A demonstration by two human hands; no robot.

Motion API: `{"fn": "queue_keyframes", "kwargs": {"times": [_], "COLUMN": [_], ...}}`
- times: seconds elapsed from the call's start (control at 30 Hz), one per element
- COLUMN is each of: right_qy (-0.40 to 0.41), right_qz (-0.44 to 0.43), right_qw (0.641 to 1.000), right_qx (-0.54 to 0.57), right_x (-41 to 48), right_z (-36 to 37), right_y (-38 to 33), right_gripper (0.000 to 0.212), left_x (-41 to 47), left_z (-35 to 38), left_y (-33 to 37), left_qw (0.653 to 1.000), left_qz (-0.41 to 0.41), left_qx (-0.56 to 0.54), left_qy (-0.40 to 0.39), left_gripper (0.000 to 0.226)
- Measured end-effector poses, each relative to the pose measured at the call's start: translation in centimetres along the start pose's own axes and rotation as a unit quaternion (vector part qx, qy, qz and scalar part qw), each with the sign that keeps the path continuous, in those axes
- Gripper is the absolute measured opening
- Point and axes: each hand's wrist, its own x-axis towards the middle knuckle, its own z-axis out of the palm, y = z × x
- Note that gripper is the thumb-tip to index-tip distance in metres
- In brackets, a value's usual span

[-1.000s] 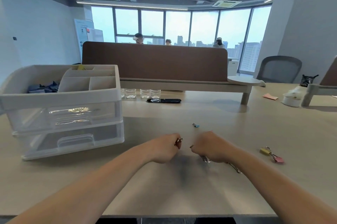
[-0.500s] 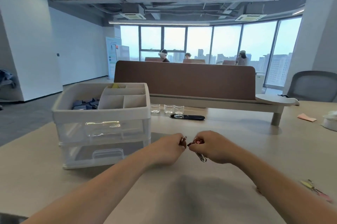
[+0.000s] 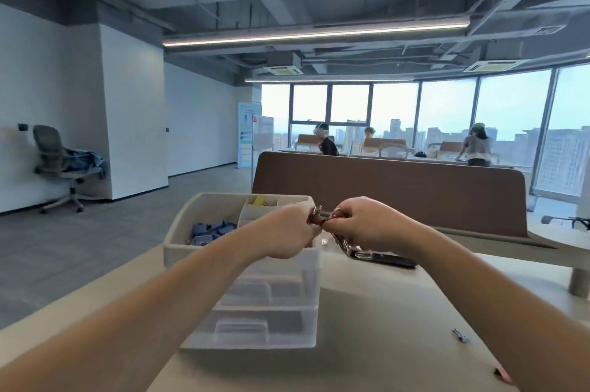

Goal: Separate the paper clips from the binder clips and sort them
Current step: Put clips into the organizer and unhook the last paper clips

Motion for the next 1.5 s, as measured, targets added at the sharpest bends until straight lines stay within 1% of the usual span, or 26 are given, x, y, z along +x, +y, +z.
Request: {"fn": "queue_keyframes", "kwargs": {"times": [0.1, 0.23, 0.33, 0.53, 0.67, 0.73, 0.8, 0.9, 1.03, 1.2, 1.33, 1.5], "right_qy": [-0.005, 0.007, 0.024, 0.03, 0.011, 0.004, 0.014, 0.009, 0.015, 0.002, 0.014, 0.011], "right_qz": [-0.002, -0.003, 0.003, 0.04, 0.051, 0.061, 0.075, 0.075, 0.089, 0.08, 0.084, 0.071], "right_qw": [1.0, 1.0, 0.999, 0.997, 0.998, 0.998, 0.996, 0.997, 0.995, 0.996, 0.995, 0.997], "right_qx": [0.028, 0.028, 0.035, 0.056, 0.033, 0.029, 0.036, 0.028, 0.035, 0.035, 0.055, 0.041], "right_x": [2.5, 5.4, 7.5, 12.2, 13.8, 14.6, 15.4, 16.0, 16.7, 16.9, 17.0, 17.0], "right_z": [0.1, 0.3, 0.3, 0.3, 0.3, 0.3, 0.4, 0.4, 0.2, 0.2, 0.2, 0.0], "right_y": [-1.0, -1.5, -1.4, -0.9, -0.7, -0.3, 0.4, 1.2, 2.1, 2.7, 3.0, 3.1], "right_gripper": [0.052, 0.041, 0.04, 0.036, 0.042, 0.041, 0.041, 0.041, 0.037, 0.033, 0.028, 0.032], "left_x": [1.2, 2.9, 4.0, 7.7, 9.6, 10.8, 11.9, 13.4, 14.8, 15.7, 16.1, 16.3], "left_z": [-1.6, -3.5, -4.8, -6.2, -5.9, -5.5, -5.0, -4.2, -3.2, -2.5, -2.4, -2.4], "left_y": [-1.3, -3.1, -4.3, -6.7, -7.4, -7.6, -7.8, -8.0, -8.3, -8.2, -7.9, -8.0], "left_qw": [1.0, 0.999, 0.999, 0.997, 0.997, 0.996, 0.994, 0.992, 0.988, 0.982, 0.981, 0.979], "left_qz": [0.0, -0.018, -0.028, -0.041, -0.043, -0.045, -0.045, -0.041, -0.022, 0.004, 0.013, 0.015], "left_qx": [0.008, 0.017, 0.037, 0.064, 0.071, 0.079, 0.092, 0.114, 0.141, 0.179, 0.184, 0.193], "left_qy": [0.016, 0.024, 0.026, 0.029, 0.01, -0.005, -0.024, -0.041, -0.052, -0.055, -0.057, -0.063], "left_gripper": [0.007, 0.011, 0.013, 0.013, 0.013, 0.019, 0.025, 0.028, 0.021, 0.024, 0.024, 0.011]}}
